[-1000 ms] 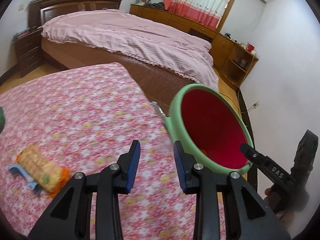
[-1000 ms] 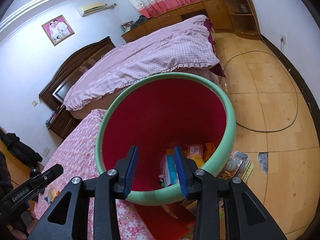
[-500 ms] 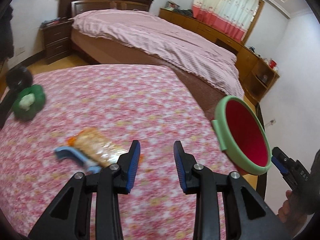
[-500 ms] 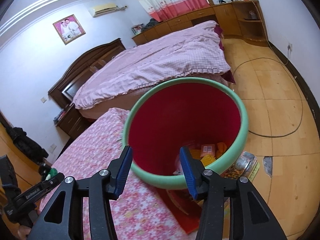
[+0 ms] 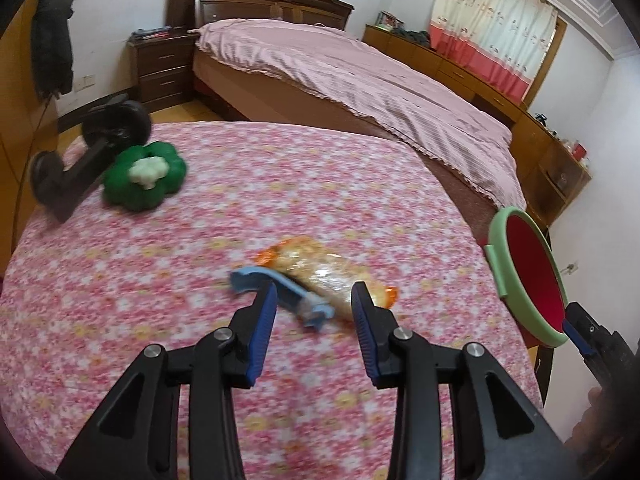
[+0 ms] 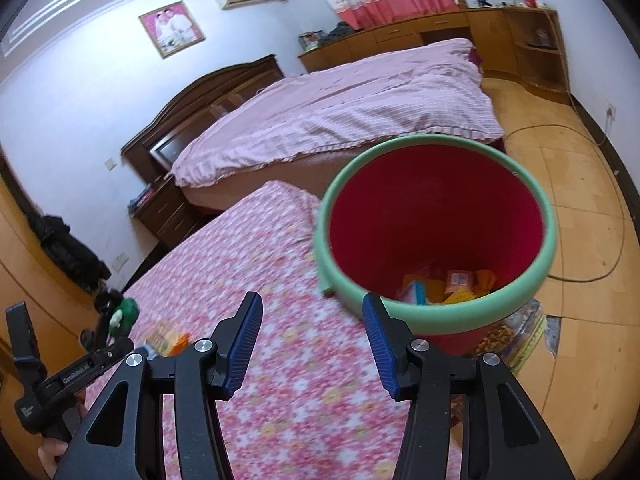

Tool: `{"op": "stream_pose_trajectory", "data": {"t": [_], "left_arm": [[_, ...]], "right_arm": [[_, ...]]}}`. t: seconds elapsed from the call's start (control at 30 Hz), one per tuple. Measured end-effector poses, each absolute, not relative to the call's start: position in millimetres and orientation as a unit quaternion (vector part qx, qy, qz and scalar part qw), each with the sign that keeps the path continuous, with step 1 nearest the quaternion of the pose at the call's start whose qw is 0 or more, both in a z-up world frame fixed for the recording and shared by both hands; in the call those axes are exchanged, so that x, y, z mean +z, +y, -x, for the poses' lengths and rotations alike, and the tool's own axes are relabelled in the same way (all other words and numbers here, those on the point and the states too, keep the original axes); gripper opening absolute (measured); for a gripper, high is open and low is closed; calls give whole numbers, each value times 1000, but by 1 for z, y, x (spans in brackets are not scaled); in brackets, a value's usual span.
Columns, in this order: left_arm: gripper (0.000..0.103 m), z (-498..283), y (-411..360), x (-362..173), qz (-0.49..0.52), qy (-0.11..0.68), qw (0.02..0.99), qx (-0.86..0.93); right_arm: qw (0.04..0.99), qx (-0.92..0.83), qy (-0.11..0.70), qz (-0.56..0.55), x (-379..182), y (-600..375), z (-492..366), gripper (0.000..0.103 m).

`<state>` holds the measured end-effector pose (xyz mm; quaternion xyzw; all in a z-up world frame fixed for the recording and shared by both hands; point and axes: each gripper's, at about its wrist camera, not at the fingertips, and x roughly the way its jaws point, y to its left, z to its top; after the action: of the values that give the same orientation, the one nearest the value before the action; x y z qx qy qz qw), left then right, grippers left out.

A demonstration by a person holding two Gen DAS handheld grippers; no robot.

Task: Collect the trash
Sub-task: 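Move both open tools back toward the snack bag and blue item, then grasp the blue plastic item with the left tool while the right tool grasps the snack bag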

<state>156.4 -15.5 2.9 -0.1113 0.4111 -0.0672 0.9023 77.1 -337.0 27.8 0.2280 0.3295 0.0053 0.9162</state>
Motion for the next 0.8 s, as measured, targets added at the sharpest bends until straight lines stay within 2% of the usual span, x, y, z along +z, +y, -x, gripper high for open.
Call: {"op": "stream_pose_trajectory", "data": {"t": [0.07, 0.8], "left_arm": [[39, -155, -7, 2, 112, 410, 903, -58], [41, -150, 64, -26, 126, 421, 898, 22]], "right_arm": [[916, 13, 333, -222, 27, -329, -80, 62], [891, 141, 423, -80, -4, -189, -143, 62]]}}
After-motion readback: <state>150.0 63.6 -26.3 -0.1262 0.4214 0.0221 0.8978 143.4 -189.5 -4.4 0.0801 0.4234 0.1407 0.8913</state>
